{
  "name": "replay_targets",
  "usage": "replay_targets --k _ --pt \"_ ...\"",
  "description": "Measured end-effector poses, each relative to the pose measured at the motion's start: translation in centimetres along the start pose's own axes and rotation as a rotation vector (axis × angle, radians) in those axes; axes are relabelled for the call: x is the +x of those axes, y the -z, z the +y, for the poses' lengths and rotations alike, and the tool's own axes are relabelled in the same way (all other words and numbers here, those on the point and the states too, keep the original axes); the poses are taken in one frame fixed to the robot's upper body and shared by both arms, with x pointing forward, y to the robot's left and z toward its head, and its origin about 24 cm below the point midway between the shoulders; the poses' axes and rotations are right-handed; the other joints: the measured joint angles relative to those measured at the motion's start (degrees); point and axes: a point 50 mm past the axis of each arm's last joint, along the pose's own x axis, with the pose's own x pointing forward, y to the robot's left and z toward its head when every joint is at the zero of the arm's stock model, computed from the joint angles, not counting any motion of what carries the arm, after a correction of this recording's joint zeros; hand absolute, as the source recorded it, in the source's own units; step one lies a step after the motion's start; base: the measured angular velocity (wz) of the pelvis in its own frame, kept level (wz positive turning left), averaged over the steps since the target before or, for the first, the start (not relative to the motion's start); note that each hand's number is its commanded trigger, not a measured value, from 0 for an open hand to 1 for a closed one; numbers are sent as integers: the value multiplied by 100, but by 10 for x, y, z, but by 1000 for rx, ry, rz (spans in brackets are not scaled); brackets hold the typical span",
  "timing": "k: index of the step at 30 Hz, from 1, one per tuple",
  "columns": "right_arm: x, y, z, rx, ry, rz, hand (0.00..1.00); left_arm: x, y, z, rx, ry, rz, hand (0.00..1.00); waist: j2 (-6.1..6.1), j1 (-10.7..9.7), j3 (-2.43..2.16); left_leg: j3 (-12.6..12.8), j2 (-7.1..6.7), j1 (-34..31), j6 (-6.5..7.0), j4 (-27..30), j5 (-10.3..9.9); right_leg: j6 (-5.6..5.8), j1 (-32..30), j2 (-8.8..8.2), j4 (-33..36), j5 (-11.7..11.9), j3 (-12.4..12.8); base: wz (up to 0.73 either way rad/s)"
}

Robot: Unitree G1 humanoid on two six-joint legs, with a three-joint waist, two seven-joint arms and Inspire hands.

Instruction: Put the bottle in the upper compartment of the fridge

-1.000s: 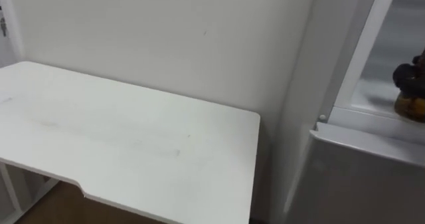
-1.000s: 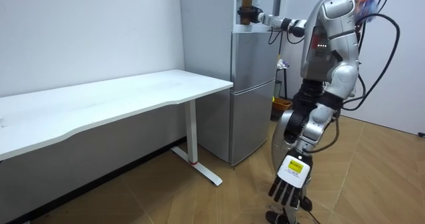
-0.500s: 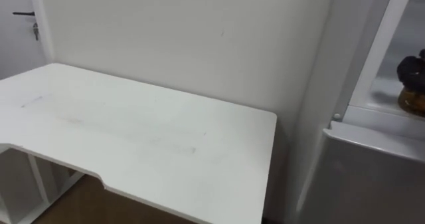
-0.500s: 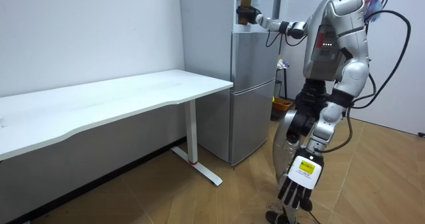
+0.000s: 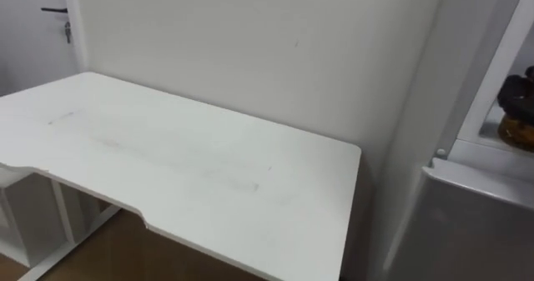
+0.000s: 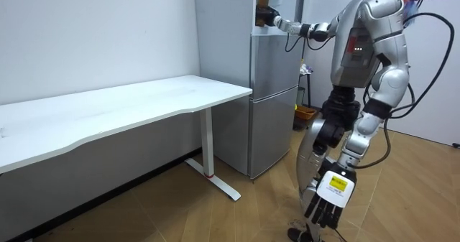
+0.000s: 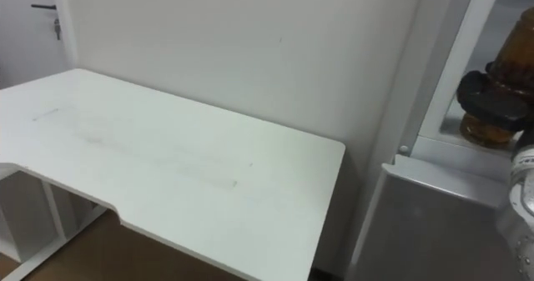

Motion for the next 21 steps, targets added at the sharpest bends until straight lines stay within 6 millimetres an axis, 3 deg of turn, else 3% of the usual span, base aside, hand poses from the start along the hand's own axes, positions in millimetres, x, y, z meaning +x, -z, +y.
replay_targets --k 7,10,13,21 --pt "11 0 -1 67 5 63 100 0 -1 1 -1 -2 5 0 22 0 -11 -21 2 -21 -5 12 4 -15 -7 1 9 9 -28 1" --pt "13 1 -2 76 5 86 100 0 0 1 -2 -3 15 0 -4 -19 -47 -33 -1 -35 -5 16 6 -19 -9 -1 7 11 -67 1" --pt "15 3 -4 94 11 119 100 0 2 2 -4 -6 29 0 -15 -19 -112 -40 -7 -9 -6 13 21 -19 13 -1 6 11 -68 0" --pt "19 1 -8 133 27 162 100 -4 5 5 -9 -22 19 0 -25 -64 -99 -118 -32 -15 -12 11 26 -19 29 -1 -2 11 -84 3"
